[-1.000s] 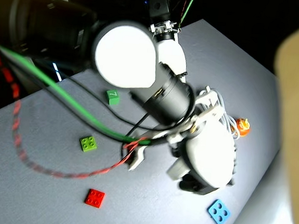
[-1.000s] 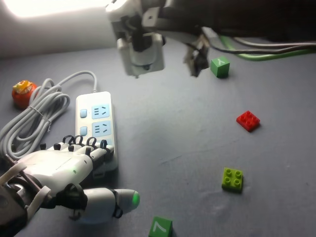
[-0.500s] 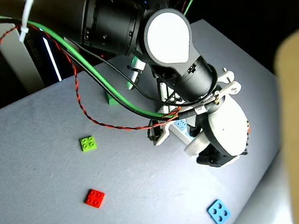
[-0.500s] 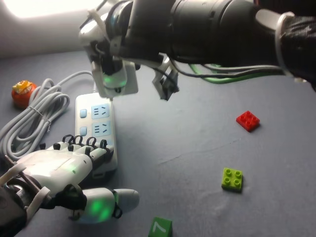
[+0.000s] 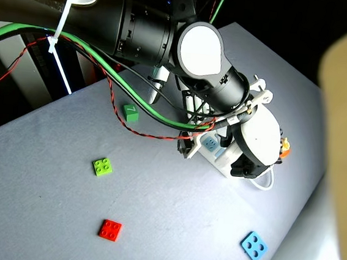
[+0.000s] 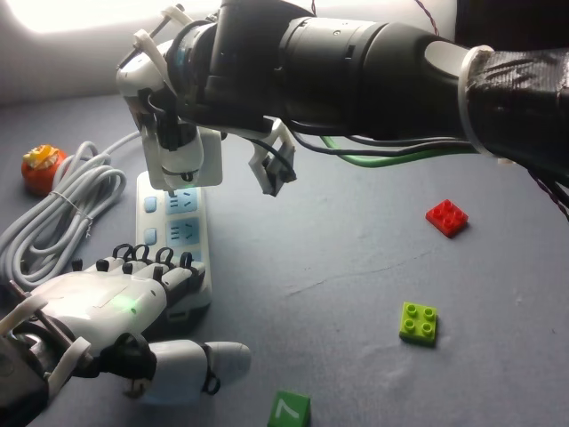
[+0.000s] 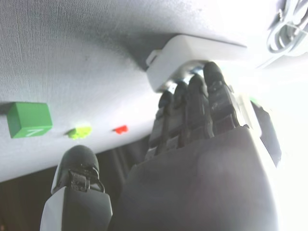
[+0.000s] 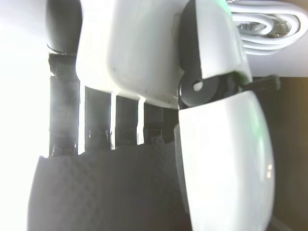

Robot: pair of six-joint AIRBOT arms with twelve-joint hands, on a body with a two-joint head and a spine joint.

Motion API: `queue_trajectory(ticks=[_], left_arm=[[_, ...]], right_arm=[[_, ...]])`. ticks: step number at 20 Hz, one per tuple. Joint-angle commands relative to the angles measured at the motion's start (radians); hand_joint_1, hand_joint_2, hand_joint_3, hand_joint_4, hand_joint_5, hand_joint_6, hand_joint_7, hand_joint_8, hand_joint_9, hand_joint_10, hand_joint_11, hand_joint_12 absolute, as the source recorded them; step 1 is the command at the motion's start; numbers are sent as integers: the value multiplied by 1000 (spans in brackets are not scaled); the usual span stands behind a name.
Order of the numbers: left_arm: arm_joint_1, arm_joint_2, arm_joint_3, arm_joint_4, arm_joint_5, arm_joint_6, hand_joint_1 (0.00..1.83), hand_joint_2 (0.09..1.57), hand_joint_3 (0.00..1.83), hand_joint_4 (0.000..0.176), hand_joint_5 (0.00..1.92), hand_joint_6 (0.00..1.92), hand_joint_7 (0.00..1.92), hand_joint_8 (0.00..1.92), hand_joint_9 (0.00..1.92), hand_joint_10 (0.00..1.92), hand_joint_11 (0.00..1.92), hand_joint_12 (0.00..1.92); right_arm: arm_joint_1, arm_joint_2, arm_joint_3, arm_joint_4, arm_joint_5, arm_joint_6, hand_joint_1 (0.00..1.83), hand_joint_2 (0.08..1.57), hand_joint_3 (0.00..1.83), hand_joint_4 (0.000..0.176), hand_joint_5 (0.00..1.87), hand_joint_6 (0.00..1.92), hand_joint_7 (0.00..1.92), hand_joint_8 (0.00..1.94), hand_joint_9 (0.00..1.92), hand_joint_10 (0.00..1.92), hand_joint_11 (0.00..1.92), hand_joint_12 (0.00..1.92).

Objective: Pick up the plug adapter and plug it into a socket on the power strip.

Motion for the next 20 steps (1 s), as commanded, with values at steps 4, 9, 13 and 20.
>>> queue_trajectory(ticks=[4,9,13,20], left_arm=[[5,-3,5,8,-19,0,0,1121,0,0,103,1,100,2,92,2,0,242],[6,-3,5,8,-19,0,0,1124,0,0,109,4,100,3,91,1,0,248],[6,-3,5,8,-20,0,0,1131,2,0,99,1,105,2,94,3,0,201],[6,-3,4,8,-20,0,0,1125,0,0,114,5,118,3,109,3,0,273]], right_arm=[[4,4,1,-34,87,2,1242,1084,0,0,972,972,1140,768,1281,89,933,925],[0,4,1,-34,93,1,1243,1095,2,0,923,1018,1140,795,1309,31,958,902],[-2,4,1,-34,94,0,1235,1102,0,0,924,1036,1111,830,1312,21,956,902],[-16,10,1,-35,105,-11,1382,1083,0,0,920,1049,1055,822,1049,942,935,913]])
